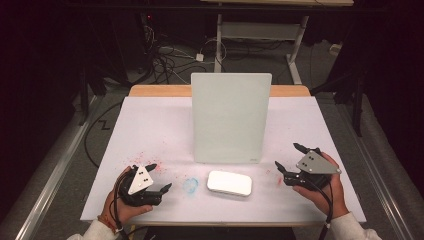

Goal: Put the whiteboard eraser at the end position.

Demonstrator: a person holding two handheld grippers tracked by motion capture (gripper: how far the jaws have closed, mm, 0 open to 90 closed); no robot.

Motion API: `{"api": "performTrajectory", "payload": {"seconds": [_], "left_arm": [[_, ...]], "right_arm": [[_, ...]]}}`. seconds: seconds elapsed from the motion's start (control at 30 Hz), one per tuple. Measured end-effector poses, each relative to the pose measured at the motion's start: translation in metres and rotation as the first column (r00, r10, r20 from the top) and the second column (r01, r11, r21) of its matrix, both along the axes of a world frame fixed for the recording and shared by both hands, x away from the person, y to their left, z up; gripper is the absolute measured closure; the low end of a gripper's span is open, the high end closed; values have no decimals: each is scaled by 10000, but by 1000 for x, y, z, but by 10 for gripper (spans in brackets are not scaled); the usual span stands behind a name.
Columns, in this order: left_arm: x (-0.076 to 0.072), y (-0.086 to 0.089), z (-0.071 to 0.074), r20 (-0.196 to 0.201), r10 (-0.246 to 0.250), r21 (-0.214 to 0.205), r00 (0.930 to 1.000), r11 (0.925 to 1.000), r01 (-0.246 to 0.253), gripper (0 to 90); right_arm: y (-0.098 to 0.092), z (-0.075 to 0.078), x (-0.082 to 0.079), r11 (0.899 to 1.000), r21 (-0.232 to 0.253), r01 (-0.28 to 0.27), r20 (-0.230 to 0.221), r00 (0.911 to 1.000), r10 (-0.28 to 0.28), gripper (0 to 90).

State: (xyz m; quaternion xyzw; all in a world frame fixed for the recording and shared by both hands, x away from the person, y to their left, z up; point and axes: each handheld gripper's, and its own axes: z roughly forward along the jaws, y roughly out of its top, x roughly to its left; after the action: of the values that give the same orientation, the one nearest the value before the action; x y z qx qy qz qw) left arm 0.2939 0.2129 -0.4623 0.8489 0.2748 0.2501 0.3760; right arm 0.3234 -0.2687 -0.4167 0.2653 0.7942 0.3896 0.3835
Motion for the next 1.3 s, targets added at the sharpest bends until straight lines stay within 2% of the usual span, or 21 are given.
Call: {"api": "performTrajectory", "payload": {"seconds": [0.37,0.67,0.83,1.23,1.3], "left_arm": [[5,-1,-1,-87,48,-59,10000,10000,-48,206],[6,-1,0,-6,76,-107,10000,9999,-77,206],[6,-1,1,24,103,-93,9999,9999,-103,206],[1,-2,1,90,38,36,10000,10000,-38,207],[2,-2,2,113,81,-8,9999,10000,-81,207]], "right_arm": [[-19,-15,-7,9992,176,372,-309,9988,-367,220],[-31,-35,-17,9971,284,700,-859,9940,-673,205],[-32,-36,-18,9968,453,652,-888,9942,-610,199],[-26,-31,-24,9984,333,452,-728,9964,-427,200],[-24,-31,-24,9990,256,360,-727,9968,-341,233]]}}
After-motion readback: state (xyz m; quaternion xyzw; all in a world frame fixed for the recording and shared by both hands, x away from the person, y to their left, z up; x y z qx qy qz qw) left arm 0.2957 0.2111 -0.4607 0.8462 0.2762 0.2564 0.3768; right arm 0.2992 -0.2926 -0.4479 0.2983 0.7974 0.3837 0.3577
